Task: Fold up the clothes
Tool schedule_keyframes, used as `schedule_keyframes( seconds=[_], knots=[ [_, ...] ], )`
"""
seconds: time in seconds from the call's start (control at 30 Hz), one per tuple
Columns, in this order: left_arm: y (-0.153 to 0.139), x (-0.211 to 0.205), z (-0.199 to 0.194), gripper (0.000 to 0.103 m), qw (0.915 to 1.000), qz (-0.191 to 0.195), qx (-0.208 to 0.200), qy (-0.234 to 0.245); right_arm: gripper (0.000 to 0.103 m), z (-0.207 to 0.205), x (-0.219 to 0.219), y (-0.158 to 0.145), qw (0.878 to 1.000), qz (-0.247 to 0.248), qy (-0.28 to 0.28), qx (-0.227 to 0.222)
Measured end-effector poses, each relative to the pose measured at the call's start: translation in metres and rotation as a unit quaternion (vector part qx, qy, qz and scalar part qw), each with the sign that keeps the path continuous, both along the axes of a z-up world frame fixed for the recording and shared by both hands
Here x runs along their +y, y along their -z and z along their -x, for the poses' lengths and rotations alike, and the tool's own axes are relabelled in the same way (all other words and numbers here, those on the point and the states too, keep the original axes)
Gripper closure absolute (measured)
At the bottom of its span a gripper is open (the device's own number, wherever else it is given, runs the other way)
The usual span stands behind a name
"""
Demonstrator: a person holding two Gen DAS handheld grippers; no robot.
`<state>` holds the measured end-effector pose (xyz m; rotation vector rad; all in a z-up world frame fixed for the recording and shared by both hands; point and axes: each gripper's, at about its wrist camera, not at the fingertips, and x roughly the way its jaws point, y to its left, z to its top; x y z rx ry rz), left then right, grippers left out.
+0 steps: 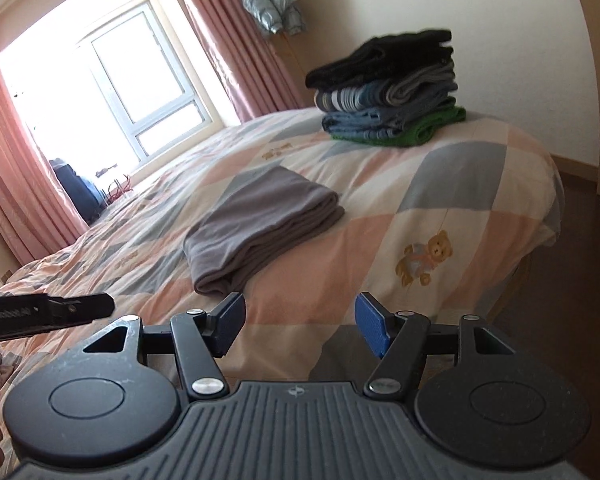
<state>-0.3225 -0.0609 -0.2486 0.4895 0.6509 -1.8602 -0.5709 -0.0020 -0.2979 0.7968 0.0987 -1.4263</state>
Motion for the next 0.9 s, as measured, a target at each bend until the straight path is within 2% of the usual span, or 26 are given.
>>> schedule_keyframes(
  seconds=[0.13, 0.2, 0.27, 0.33, 0.47, 0.57, 0.67, 0.73, 0.8, 0.9],
  knots=[
    [0.005, -0.033, -0.002, 0.080, 0.9997, 0.005, 0.023, 0.001, 0.039, 0.013, -0.032, 0.020, 1.000, -0.019, -0.014, -0.016],
    [0.012, -0.060, 0.002, 0.080, 0.9996, 0.014, 0.024, 0.003, 0.040, 0.022, -0.059, 0.023, 0.999, -0.009, -0.031, -0.016],
    [0.026, -0.094, 0.007, 0.080, 0.9996, 0.014, 0.024, 0.004, 0.046, 0.030, -0.097, 0.020, 0.998, 0.013, -0.064, -0.010],
    [0.044, -0.128, 0.010, 0.086, 0.9996, 0.005, 0.026, 0.005, 0.050, 0.033, -0.142, 0.016, 0.993, 0.037, -0.108, 0.006],
    [0.077, -0.174, 0.014, 0.091, 0.9998, -0.016, 0.014, 0.005, 0.060, 0.027, -0.231, 0.024, 0.973, 0.065, -0.215, 0.041],
    [0.085, -0.184, 0.014, 0.091, 0.9986, -0.051, 0.012, 0.005, 0.069, 0.021, -0.273, 0.045, 0.957, 0.014, -0.281, 0.069],
    [0.079, -0.191, 0.017, 0.091, 0.9957, -0.092, 0.007, -0.008, 0.080, 0.029, -0.286, 0.057, 0.947, -0.047, -0.310, 0.068],
    [0.070, -0.200, 0.019, 0.091, 0.9925, -0.119, 0.012, -0.025, 0.080, 0.036, -0.295, 0.051, 0.941, -0.093, -0.322, 0.052],
    [0.060, -0.211, 0.024, 0.091, 0.9900, -0.134, 0.016, -0.042, 0.078, 0.035, -0.313, 0.036, 0.929, -0.136, -0.341, 0.046],
    [0.045, -0.230, 0.032, 0.091, 0.9873, -0.142, 0.034, -0.063, 0.075, 0.026, -0.352, -0.001, 0.907, -0.147, -0.392, 0.050]
  ],
)
